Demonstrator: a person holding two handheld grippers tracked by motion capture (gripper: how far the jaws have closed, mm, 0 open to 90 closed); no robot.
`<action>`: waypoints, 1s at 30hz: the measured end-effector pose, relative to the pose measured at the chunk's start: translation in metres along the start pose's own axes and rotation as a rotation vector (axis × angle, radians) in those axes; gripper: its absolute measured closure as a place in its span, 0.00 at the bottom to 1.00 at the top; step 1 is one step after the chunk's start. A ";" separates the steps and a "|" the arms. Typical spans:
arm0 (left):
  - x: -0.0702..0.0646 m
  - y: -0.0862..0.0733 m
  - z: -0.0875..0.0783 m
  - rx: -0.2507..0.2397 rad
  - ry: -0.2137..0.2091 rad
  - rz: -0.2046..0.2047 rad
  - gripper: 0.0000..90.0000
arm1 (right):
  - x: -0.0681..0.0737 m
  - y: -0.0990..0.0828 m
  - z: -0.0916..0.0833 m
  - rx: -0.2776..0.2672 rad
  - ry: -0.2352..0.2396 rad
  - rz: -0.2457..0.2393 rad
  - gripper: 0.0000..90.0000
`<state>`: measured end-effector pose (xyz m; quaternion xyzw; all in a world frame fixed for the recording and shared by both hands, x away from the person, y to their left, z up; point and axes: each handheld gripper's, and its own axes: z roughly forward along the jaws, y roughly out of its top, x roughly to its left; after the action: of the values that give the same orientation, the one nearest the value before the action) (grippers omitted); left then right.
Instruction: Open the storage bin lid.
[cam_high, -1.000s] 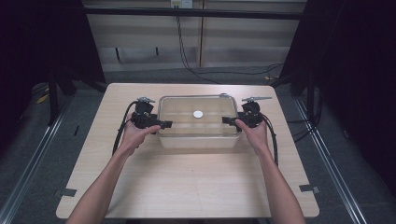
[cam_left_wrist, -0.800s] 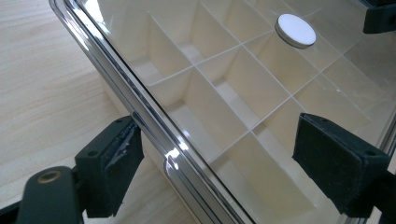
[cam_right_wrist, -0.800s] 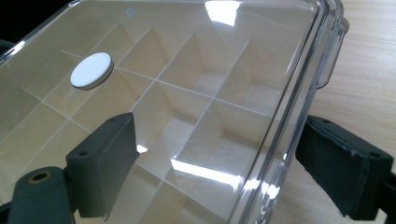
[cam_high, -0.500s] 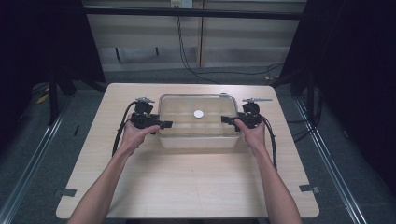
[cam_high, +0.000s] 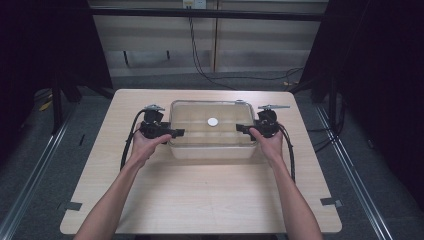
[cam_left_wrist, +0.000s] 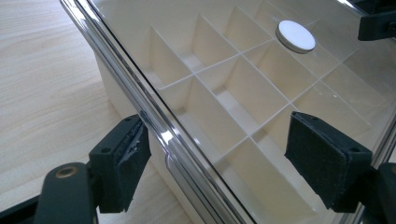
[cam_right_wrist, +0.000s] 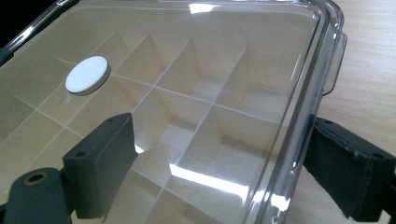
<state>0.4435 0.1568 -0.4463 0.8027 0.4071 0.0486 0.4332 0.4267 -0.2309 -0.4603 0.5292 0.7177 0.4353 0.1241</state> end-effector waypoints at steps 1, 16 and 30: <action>0.000 0.000 0.000 0.000 0.002 0.001 0.24 | 0.000 0.000 0.000 0.003 -0.001 0.000 0.12; -0.004 0.002 -0.005 -0.027 0.002 0.008 0.22 | 0.000 0.003 -0.004 0.002 -0.017 0.007 0.15; -0.003 -0.001 -0.005 -0.024 -0.016 0.015 0.30 | -0.004 0.002 -0.013 -0.073 0.038 0.029 0.19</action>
<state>0.4390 0.1581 -0.4430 0.8008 0.3970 0.0502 0.4456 0.4216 -0.2404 -0.4519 0.5262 0.6958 0.4729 0.1237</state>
